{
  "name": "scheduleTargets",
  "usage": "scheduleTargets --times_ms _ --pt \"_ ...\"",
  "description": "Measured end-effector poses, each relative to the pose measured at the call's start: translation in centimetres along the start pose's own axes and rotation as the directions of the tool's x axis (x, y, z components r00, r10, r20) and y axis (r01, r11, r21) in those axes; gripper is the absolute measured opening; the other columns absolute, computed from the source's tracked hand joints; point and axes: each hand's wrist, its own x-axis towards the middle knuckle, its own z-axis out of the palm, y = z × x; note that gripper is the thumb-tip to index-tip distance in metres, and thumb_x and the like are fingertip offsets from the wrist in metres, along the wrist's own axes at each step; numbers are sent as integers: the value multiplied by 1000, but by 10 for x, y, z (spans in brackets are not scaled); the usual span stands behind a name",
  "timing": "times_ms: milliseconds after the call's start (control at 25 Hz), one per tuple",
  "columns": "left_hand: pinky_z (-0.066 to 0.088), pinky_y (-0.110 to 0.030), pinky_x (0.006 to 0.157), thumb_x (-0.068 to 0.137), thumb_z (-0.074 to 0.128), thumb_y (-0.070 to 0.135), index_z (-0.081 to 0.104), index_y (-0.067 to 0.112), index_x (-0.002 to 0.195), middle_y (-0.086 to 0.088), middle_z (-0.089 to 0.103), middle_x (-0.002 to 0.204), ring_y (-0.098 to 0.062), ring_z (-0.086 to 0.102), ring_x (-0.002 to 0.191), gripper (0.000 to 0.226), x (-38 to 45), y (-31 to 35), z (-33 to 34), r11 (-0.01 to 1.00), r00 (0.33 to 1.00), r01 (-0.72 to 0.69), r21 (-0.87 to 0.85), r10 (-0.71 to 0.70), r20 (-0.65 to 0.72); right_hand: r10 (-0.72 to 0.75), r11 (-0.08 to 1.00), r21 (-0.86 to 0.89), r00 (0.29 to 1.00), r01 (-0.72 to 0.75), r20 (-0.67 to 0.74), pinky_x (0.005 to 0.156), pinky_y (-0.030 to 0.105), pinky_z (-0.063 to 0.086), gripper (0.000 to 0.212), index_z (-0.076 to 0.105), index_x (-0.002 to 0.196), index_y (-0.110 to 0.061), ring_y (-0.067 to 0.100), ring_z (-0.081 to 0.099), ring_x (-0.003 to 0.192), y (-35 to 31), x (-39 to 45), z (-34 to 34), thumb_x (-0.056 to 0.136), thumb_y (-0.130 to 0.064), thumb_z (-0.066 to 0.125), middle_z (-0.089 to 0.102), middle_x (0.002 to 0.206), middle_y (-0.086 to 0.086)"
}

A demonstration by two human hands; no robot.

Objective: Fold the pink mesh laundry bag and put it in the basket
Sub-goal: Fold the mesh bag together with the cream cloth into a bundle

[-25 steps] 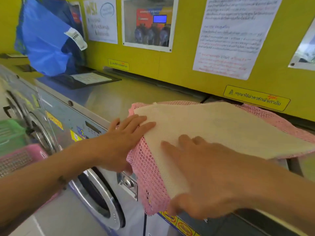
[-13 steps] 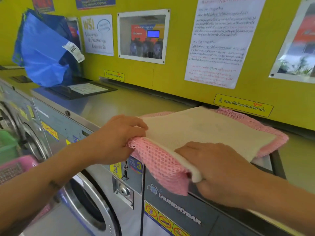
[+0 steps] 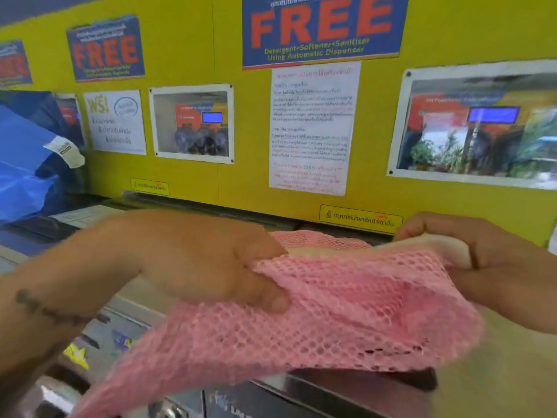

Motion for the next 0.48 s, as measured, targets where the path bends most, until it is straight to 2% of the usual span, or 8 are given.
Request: scheduleTargets --times_ms 80,160,240,280,360,400,440,480 --pt "52 -33 90 85 68 47 70 30 111 13 74 107 -8 69 97 31 18 2 -30 995 993 46 90 -36 -110 16 999 51 999 -14 -39 70 37 56 24 70 101 -25 22 72 85 -1 17 -9 77 -22 72 75 95 2" --pt "47 -31 95 88 62 49 63 32 122 17 66 120 -8 62 109 38 49 -8 -57 942 945 170 288 -74 -319 83 993 95 992 -74 -98 76 40 56 23 70 104 -23 24 72 89 8 44 -14 82 -16 73 75 98 3" --pt "43 -42 101 93 54 43 50 31 132 4 56 130 -22 53 117 42 83 -21 -71 831 830 342 440 -47 -556 192 979 101 966 -177 -172 72 32 58 23 68 109 -22 21 71 91 30 77 -15 87 -17 72 74 102 2" --pt "42 -47 100 94 52 38 47 30 133 -1 53 130 -27 50 118 41 95 -21 -69 797 752 386 465 21 -659 257 966 84 944 -245 -206 66 25 56 24 66 111 -22 19 69 91 46 95 -15 88 -18 71 72 107 1" --pt "43 -49 97 93 49 31 50 27 129 -4 54 124 -29 51 115 36 112 -20 -49 839 615 345 420 135 -777 414 904 2 877 -427 -245 64 25 51 34 61 121 -20 16 62 97 81 125 -14 88 -19 69 61 124 2" --pt "43 -48 96 92 48 33 52 26 126 -3 56 121 -27 53 113 35 119 -20 -32 864 604 313 394 139 -784 474 857 -77 838 -509 -270 72 29 50 39 56 127 -18 19 58 104 101 135 -12 89 -19 66 55 131 4" --pt "42 -48 97 91 46 39 53 26 126 -3 56 122 -27 53 114 37 125 -21 -11 880 649 317 354 71 -757 486 807 -204 819 -555 -305 81 34 49 43 52 133 -17 24 55 112 115 141 -7 90 -20 60 51 137 7" --pt "40 -50 101 90 43 49 51 26 129 -4 54 128 -28 50 120 46 132 -26 10 882 725 355 309 -51 -687 439 774 -316 824 -549 -358 88 38 47 44 49 136 -17 28 52 118 122 144 0 92 -21 54 50 139 10"
